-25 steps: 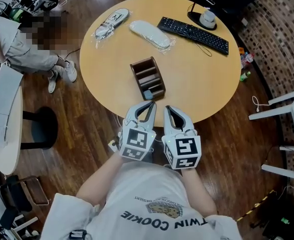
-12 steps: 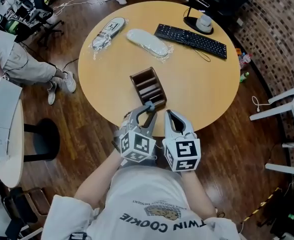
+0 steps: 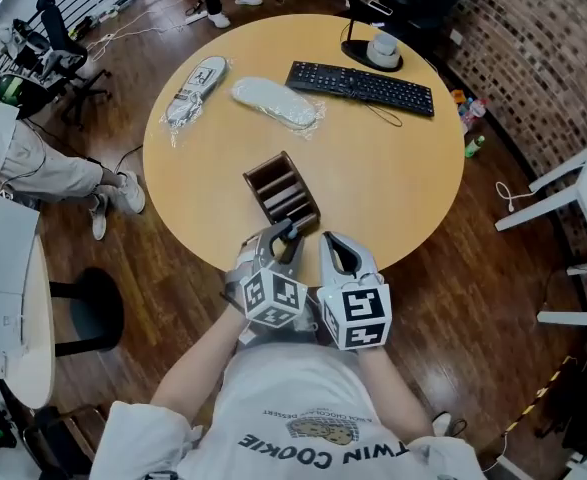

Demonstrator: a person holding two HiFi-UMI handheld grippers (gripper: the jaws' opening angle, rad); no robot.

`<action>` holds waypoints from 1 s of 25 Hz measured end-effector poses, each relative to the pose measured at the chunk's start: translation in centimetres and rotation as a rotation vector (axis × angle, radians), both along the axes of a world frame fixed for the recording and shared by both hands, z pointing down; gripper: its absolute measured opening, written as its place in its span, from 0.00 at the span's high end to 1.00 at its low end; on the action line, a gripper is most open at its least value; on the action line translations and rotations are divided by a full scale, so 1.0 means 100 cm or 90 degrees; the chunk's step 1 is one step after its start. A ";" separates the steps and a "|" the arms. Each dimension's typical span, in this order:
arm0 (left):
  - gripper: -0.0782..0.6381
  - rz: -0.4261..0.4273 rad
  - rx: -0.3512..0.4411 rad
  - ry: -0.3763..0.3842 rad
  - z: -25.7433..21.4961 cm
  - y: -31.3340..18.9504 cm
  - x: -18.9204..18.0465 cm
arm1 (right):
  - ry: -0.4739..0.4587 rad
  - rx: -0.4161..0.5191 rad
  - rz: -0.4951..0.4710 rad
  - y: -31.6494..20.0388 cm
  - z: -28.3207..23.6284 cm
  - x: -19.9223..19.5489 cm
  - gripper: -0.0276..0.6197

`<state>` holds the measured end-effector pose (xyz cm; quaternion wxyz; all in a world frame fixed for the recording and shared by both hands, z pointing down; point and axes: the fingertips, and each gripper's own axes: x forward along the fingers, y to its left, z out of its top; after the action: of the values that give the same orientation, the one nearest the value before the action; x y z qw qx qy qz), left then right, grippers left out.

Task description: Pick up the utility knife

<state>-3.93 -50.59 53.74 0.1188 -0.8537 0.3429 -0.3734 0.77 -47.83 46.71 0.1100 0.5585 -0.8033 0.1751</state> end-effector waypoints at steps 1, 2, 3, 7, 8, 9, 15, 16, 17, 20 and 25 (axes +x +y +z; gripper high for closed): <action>0.76 0.003 0.005 -0.004 0.000 0.000 0.001 | -0.001 0.001 0.005 0.000 0.000 0.003 0.95; 0.76 0.006 0.009 -0.009 0.000 0.000 0.003 | -0.001 0.000 0.008 0.001 0.001 0.005 0.95; 0.76 0.009 0.014 -0.013 0.000 0.000 0.004 | -0.001 0.000 0.010 0.002 0.002 0.006 0.95; 0.78 0.007 0.028 -0.023 -0.002 0.000 0.003 | -0.001 0.001 0.005 0.004 0.001 0.007 0.95; 0.79 0.005 0.027 -0.022 -0.003 -0.001 0.003 | -0.001 0.002 0.004 0.005 0.000 0.008 0.95; 0.79 0.004 0.028 -0.021 -0.005 -0.001 0.003 | 0.001 0.003 0.002 0.006 -0.001 0.008 0.95; 0.79 -0.021 0.035 0.007 -0.017 0.002 0.002 | 0.009 0.010 -0.009 0.012 -0.006 0.012 0.95; 0.79 -0.027 0.037 0.015 -0.020 0.002 0.002 | 0.011 0.012 -0.010 0.014 -0.007 0.013 0.95; 0.79 -0.033 0.041 0.023 -0.024 0.002 0.002 | 0.012 0.012 -0.012 0.015 -0.008 0.014 0.95; 0.79 -0.049 0.047 0.044 -0.035 0.005 0.003 | 0.016 0.013 -0.021 0.021 -0.011 0.017 0.95; 0.79 -0.080 0.047 0.097 -0.054 0.018 0.007 | 0.020 0.017 -0.031 0.036 -0.014 0.024 0.95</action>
<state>-3.26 -48.76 48.30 0.1002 -0.8514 0.4173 -0.3015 3.17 -44.26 45.27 0.1198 0.5430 -0.8170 0.1528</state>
